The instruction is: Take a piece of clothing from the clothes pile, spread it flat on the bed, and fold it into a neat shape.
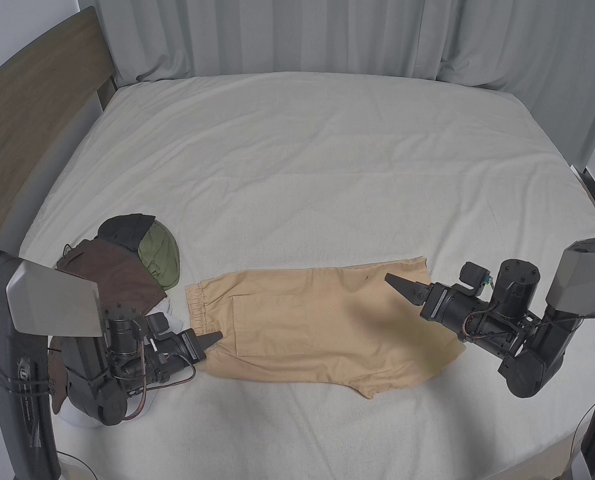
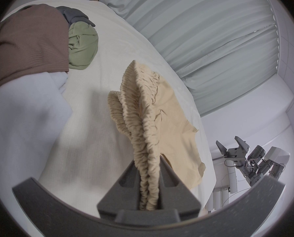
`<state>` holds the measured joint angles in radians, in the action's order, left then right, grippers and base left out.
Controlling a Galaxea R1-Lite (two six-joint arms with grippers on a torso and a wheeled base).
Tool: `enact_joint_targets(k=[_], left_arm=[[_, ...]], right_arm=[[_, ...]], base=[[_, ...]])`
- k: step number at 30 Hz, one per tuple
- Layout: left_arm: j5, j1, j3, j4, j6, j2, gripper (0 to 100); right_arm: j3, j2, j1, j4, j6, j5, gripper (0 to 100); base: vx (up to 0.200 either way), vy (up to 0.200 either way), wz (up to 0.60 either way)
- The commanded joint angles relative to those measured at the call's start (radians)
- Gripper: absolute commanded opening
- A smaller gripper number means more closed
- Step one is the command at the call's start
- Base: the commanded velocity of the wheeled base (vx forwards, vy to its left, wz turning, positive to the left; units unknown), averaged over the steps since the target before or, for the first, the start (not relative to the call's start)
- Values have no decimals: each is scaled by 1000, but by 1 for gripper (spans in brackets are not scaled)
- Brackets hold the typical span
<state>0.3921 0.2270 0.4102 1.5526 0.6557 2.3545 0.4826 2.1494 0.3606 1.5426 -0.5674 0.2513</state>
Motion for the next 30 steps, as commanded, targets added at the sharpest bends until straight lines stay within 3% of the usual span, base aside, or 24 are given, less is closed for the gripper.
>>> enact_joint_targets(k=[1, 30], left_arm=[[11, -18, -41, 3, -2, -46, 0], [74, -117, -162, 3, -28, -147, 0]], right_arm=[[-1, 1, 4, 1, 0, 0, 100], [-2, 0, 18, 1, 0, -1, 100]], base=[[0, 0, 0], [0, 0, 0]])
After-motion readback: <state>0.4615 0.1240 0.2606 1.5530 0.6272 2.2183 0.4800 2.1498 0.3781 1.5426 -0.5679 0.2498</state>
